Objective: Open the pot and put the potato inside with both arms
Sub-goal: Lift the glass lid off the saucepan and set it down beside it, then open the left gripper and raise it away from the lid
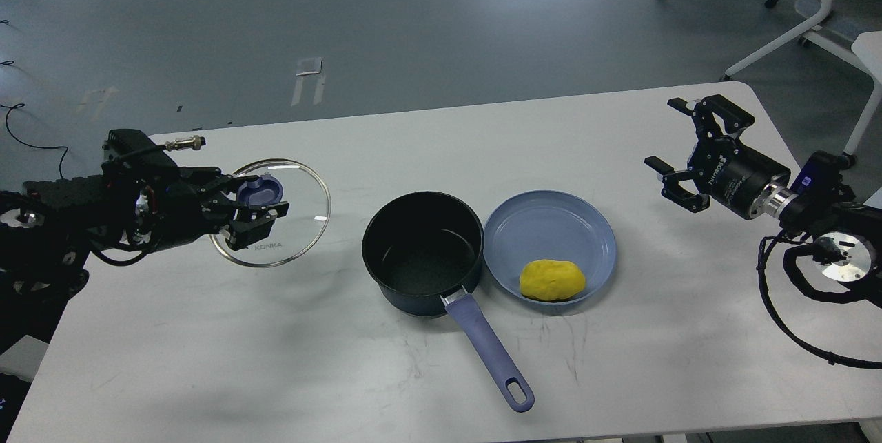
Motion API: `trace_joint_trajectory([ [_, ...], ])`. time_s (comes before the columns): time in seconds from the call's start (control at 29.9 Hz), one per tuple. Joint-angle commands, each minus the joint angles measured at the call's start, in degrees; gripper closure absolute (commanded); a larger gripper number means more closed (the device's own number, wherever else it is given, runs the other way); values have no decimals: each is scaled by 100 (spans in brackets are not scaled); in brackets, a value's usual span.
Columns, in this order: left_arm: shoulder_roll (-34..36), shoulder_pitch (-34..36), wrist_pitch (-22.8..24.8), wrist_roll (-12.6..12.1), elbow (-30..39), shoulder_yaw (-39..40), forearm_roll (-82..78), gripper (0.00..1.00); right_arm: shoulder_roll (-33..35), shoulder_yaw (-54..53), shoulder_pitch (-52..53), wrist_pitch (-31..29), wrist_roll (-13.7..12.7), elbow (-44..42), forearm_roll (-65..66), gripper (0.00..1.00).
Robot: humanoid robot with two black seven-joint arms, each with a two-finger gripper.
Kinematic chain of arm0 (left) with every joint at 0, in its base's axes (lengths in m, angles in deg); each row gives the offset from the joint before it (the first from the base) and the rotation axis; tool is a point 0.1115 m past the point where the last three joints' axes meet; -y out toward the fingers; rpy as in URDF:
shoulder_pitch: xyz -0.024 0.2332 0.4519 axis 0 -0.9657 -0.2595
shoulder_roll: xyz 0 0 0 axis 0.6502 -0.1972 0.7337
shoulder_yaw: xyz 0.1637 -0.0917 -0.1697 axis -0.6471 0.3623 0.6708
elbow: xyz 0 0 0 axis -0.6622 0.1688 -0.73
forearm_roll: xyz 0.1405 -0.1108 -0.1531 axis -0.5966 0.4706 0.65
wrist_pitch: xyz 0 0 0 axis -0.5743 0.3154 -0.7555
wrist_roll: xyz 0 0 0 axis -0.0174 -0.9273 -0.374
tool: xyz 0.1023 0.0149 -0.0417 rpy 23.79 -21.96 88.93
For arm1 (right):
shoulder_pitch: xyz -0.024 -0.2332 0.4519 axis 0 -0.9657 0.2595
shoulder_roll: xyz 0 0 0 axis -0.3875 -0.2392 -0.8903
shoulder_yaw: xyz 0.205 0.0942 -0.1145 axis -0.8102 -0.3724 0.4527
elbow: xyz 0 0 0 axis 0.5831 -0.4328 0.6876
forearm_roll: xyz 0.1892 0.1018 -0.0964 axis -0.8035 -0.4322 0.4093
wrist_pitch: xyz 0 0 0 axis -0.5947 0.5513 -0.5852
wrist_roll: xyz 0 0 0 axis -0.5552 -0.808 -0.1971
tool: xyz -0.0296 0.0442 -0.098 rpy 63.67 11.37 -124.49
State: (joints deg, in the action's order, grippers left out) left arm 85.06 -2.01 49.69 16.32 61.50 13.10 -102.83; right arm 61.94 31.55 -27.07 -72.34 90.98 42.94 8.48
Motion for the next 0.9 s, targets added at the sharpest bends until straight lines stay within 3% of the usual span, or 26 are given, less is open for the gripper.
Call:
trace_joint_trajectory([
  [0.0, -2, -436, -171, 2, -227, -38, 252, 49, 30, 2, -5, 0, 0, 0, 0, 0],
  [0.23, -344, -911, -487, 2, -851, -38, 359, 47, 39, 28, 4, 0, 0, 0, 0, 0],
  [0.43, -486, -1087, -575, 2, -983, -29, 367, 44, 74, 37, 4, 0, 0, 9, 0, 0],
  [0.53, -556, -1122, -663, 2, -1062, -29, 367, 38, 74, 37, 4, 0, 0, 9, 0, 0],
  [0.64, -600, -1149, -734, 2, -1098, -29, 402, 17, 74, 37, 4, 0, 0, 9, 0, 0],
  [0.67, -600, -1149, -734, 2, -1098, -29, 455, 6, 74, 37, 4, 0, 0, 9, 0, 0],
  [0.87, -522, -1122, -708, 2, -1037, 23, 849, 2, 83, 37, 21, 0, 0, 35, 0, 0],
])
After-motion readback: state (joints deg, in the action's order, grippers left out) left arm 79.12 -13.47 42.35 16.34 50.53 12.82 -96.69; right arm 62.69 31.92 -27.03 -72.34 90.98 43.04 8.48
